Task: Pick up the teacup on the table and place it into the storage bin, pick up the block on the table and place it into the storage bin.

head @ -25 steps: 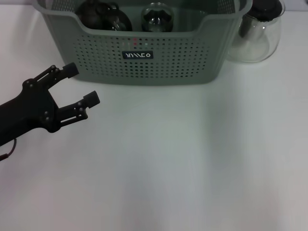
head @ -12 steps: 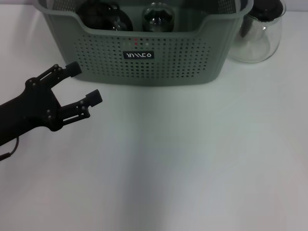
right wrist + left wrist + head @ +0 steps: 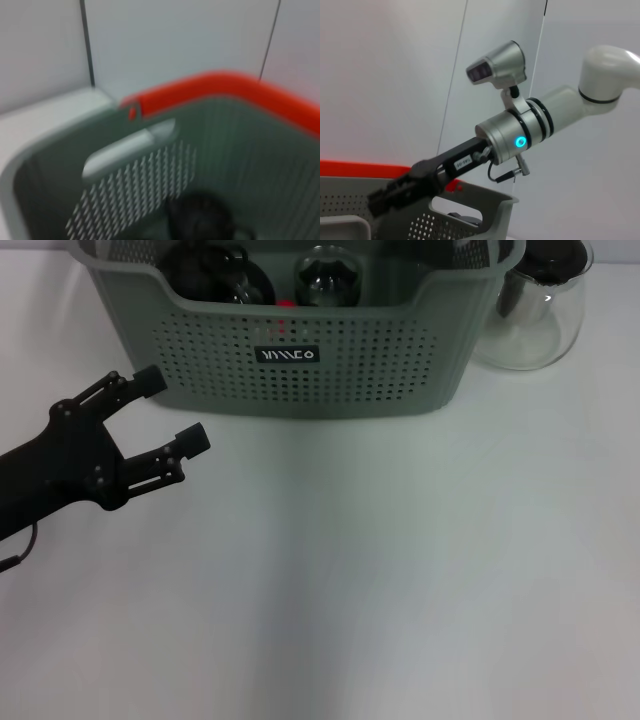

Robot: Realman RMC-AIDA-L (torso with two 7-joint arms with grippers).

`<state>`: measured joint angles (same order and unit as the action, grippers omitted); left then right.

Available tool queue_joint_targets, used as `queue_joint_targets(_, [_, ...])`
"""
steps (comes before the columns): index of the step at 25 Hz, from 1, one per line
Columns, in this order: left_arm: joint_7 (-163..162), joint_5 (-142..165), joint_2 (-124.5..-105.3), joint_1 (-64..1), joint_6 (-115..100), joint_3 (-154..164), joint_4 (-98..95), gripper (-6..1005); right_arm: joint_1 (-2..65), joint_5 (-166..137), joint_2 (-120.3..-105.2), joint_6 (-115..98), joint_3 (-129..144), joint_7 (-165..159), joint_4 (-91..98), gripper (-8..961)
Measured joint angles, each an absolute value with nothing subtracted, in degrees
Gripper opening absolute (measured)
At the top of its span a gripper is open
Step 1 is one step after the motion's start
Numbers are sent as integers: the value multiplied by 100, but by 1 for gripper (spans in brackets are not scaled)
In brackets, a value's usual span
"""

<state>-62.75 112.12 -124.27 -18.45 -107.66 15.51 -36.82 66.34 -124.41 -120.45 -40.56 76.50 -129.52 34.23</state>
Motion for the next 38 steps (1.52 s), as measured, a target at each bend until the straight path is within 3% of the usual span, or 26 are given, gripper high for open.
queue_joint_targets(1, [-6276, 11199, -12428, -1845, -10778, 1544, -3683, 917, 6321, -12250, -12061, -4101, 7667, -12847, 3898, 253])
queue_joint_targets(3, [-6276, 11132, -12427, -1836, -10814, 1533, -3683, 917, 5645, -11655, -12068, -4221, 7713, -12526, 4812, 505])
queue_joint_targets(10, [-6353, 11014, -12344, -1855, -10844, 1253, -3715, 917, 2839, -7976, -11989, -6352, 7297, -9276, 6149, 660])
queue_joint_targets(15, [-6449, 11862, -12096, -2113, -11294, 1480, -4089, 917, 1798, -7679, -11933, -8592, 6546, -7226, 5276, 779])
queue_joint_targets(16, [-6538, 12381, -12008, -2300, -11478, 1651, -4218, 917, 1738, -7822, -11915, -8765, 6426, -7124, 5127, 809])
queue_joint_targets(20, [-6648, 12964, -11958, -2633, -11464, 2066, -4224, 917, 1702, -8818, -11863, -9219, 6057, -7026, 4515, 930])
queue_joint_targets(28, [-6005, 13089, -12212, -2838, -10987, 2449, -3740, 917, 2138, -9652, -11928, -9077, 5870, -6591, 3455, 945])
queue_joint_targets(38, [-5983, 13149, -12214, -2714, -10946, 2332, -3758, 917, 2276, -9712, -11984, -9001, 5873, -6508, 3198, 945])
